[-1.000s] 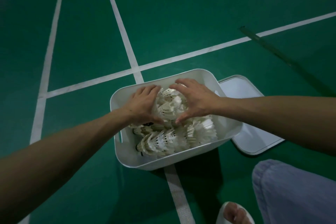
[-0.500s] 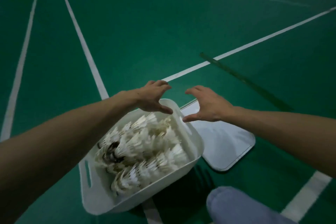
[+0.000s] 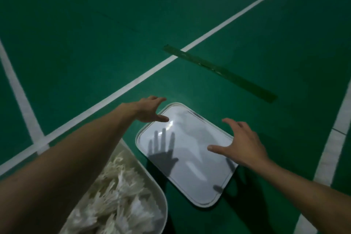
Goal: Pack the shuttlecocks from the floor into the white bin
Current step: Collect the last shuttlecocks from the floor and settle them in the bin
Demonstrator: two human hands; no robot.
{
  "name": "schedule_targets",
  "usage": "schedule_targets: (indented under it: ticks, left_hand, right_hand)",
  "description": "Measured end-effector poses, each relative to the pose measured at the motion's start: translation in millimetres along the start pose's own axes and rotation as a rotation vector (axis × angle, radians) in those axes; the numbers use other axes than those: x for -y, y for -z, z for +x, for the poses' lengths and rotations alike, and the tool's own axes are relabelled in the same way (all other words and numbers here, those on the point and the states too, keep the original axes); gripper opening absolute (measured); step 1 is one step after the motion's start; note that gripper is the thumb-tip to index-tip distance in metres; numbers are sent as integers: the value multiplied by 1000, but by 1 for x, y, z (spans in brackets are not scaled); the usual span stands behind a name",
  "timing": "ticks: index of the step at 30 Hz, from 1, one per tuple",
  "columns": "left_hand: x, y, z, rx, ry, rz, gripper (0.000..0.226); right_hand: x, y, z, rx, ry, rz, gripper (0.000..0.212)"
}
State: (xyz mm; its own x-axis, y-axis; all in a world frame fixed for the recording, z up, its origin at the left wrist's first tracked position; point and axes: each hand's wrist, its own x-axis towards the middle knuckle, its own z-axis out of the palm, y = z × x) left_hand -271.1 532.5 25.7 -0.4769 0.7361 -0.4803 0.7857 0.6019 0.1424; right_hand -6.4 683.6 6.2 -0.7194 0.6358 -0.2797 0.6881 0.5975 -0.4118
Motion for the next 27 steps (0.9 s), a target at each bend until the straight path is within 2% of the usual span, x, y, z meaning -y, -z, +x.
schedule_targets:
  ticks: [3, 6, 11, 14, 21, 27]
  left_hand:
    - [-5, -16, 26, 83, 26, -6, 96]
    - [-7, -31, 44, 182, 65, -19, 109]
    - [2, -56, 61, 273, 157, -80, 102]
    - [2, -59, 63, 260, 173, -136, 99]
    - [-2, -61, 65, 204, 197, -264, 101]
    - [-5, -55, 62, 157, 230, -311, 120]
  right_hand:
    - [-20, -24, -8, 31, -129, 59, 106]
    - [-32, -47, -18, 84, -208, 104, 110]
    - [-44, -71, -19, 110, -202, 277, 116]
    - [-44, -77, -15, 102, -189, 349, 114]
    - [-36, -87, -4, 57, -207, 339, 109]
    - [-32, -78, 14, -3, -286, 389, 108]
